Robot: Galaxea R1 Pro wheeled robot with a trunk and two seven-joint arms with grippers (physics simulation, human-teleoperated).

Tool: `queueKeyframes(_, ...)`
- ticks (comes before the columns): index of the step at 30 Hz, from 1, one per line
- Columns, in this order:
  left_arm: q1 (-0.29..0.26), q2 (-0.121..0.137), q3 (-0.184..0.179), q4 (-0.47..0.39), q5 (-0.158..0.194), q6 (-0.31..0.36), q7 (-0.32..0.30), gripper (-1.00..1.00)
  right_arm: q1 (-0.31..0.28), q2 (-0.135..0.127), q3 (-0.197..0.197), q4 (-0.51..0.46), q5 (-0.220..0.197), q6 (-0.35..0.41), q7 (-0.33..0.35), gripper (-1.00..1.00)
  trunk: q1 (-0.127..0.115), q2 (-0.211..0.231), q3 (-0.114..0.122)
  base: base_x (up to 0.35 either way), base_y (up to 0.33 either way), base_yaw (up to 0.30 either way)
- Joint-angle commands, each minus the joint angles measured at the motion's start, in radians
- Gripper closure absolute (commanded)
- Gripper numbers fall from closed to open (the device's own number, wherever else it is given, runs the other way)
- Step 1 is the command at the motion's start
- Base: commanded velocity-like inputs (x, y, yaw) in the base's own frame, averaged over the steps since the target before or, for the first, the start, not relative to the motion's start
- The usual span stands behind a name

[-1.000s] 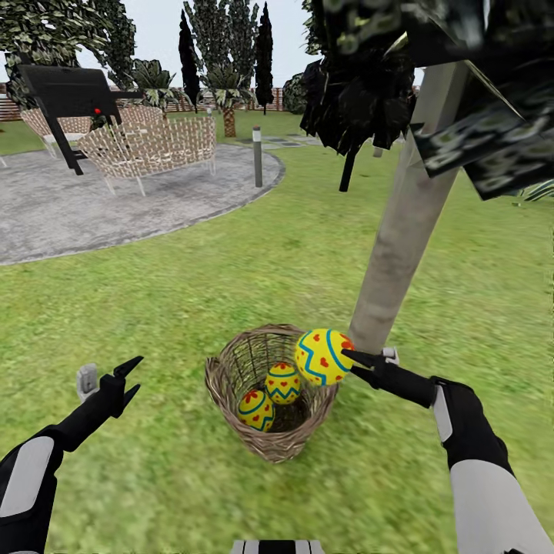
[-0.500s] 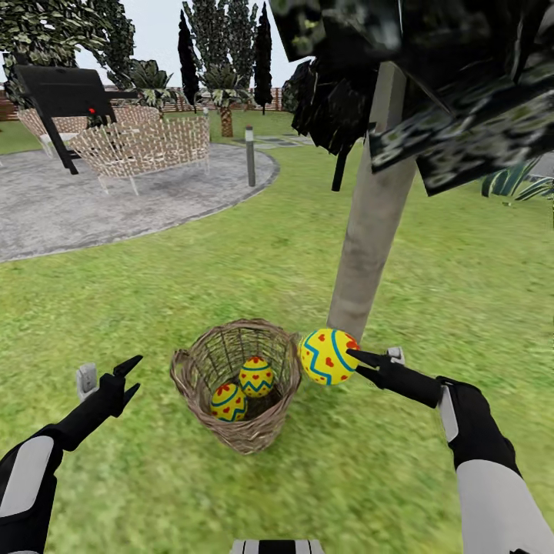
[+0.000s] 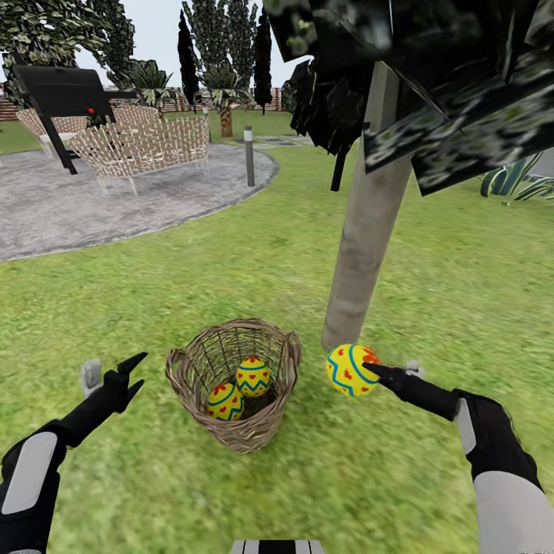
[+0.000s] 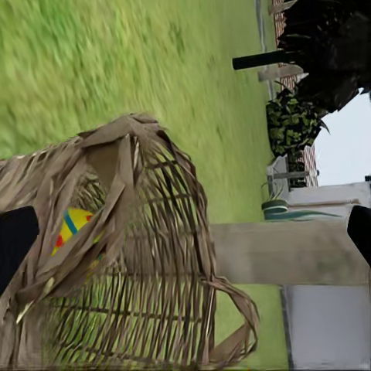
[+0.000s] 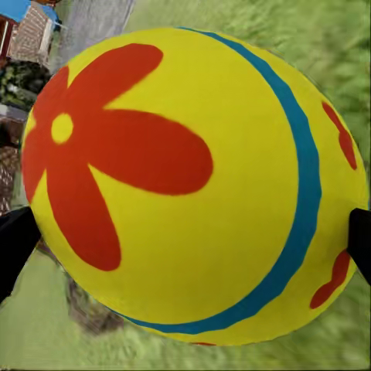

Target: Take the three Easter eggs out of the wicker basket on the lawn in the garden, then place them on the lawn next to a single tree (choose any tree) so that all three eggs are next to the same tree and none are left in the basket.

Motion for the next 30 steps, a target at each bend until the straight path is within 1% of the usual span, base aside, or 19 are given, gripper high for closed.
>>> queueKeyframes(1,0.000,0.001,-0.019,-0.005,0.001,0.000,0.000,-1.00,0.000,0.002,0.000,0.026,-0.002,-0.061,-0.073,1.00,0.000,0.000,0.000,0.000,0.000,0.000)
queueKeyframes(2,0.000,0.002,-0.031,-0.015,0.002,0.001,0.000,-1.00,0.000,0.003,0.001,0.066,0.000,-0.152,-0.178,1.00,0.000,0.000,0.000,0.000,0.000,0.000)
queueKeyframes(4,0.000,0.003,-0.036,-0.023,0.003,0.002,0.000,-1.00,0.000,0.005,0.003,0.116,0.003,-0.287,-0.332,1.00,0.000,0.000,0.000,0.000,0.000,0.000)
queueKeyframes(6,0.000,0.003,-0.038,-0.025,0.004,0.004,0.000,-1.00,0.001,0.007,0.006,0.166,0.003,-0.412,-0.438,1.00,0.000,0.000,0.000,0.000,0.000,0.000)
queueKeyframes(7,0.000,0.003,-0.038,-0.027,0.004,0.004,0.000,-1.00,0.001,0.007,0.007,0.188,0.002,-0.458,-0.474,1.00,0.000,0.000,0.000,0.000,0.000,0.000)
queueKeyframes(9,0.000,0.003,-0.039,-0.034,0.004,0.004,0.000,-1.00,0.001,0.008,0.012,0.242,0.000,-0.580,-0.585,1.00,0.000,0.000,0.000,0.000,0.000,0.000)
queueKeyframes(10,0.000,0.002,-0.039,-0.038,0.004,0.004,0.000,-1.00,0.001,0.009,0.024,0.256,-0.001,-0.612,-0.623,1.00,0.000,0.000,0.000,0.000,0.000,0.000)
queueKeyframes(12,0.000,0.001,-0.039,-0.042,0.004,0.004,0.000,-1.00,0.001,0.010,0.060,0.265,-0.001,-0.632,-0.646,1.00,0.000,0.000,0.000,0.000,0.000,0.000)
queueKeyframes(14,0.000,0.001,-0.040,-0.043,0.004,0.004,0.000,-1.00,0.001,0.035,0.075,0.267,0.003,-0.641,-0.653,1.00,0.000,0.000,0.000,0.000,0.000,0.000)
queueKeyframes(15,0.000,0.000,-0.040,-0.044,0.004,0.004,0.000,-1.00,0.001,0.048,0.078,0.268,0.007,-0.664,-0.657,1.00,0.000,0.000,0.000,0.000,0.000,0.000)
queueKeyframes(17,0.000,0.000,-0.040,-0.044,0.004,0.004,0.000,-1.00,0.001,0.070,0.080,0.271,0.032,-0.718,-0.675,1.00,0.000,0.000,0.000,0.000,0.000,0.000)
queueKeyframes(18,0.000,0.001,-0.040,-0.043,0.004,0.004,0.000,-1.00,0.001,0.084,0.085,0.277,0.068,-0.735,-0.697,1.00,0.000,0.000,0.000,0.000,0.000,0.000)
queueKeyframes(19,0.000,0.001,-0.040,-0.044,0.004,0.004,0.000,-1.00,0.001,0.088,0.090,0.284,0.092,-0.741,-0.712,1.00,0.000,0.000,0.000,0.000,0.000,0.000)
queueKeyframes(20,0.000,0.001,-0.040,-0.044,0.004,0.004,0.000,-1.00,0.000,0.091,0.093,0.287,0.102,-0.744,-0.719,1.00,0.000,0.000,0.000,0.000,0.000,0.000)
queueKeyframes(25,0.000,0.001,-0.040,-0.047,0.003,0.004,0.000,-1.00,0.000,0.093,0.098,0.292,0.111,-0.749,-0.728,1.00,0.000,0.000,0.000,0.000,0.000,0.000)
queueKeyframes(26,0.000,0.001,-0.040,-0.055,0.003,0.004,0.000,-1.00,-0.001,0.093,0.101,0.307,0.112,-0.752,-0.745,1.00,0.000,0.000,-0.004,0.000,0.000,0.000)
queueKeyframes(28,0.000,0.002,-0.040,-0.072,0.003,0.005,0.000,-1.00,-0.004,0.092,0.146,0.366,0.121,-0.795,-0.820,1.00,0.001,-0.001,-0.012,0.000,0.000,0.000)
queueKeyframes(29,0.000,0.003,-0.040,-0.082,0.003,0.006,0.000,-1.00,-0.008,0.092,0.195,0.403,0.123,-0.838,-0.873,1.00,0.002,-0.001,-0.015,0.000,0.000,0.000)
queueKeyframes(30,0.000,0.004,-0.040,-0.089,0.003,0.008,0.000,-1.00,-0.011,0.092,0.230,0.428,0.124,-0.863,-0.912,1.00,0.002,-0.001,-0.019,0.000,0.000,0.000)
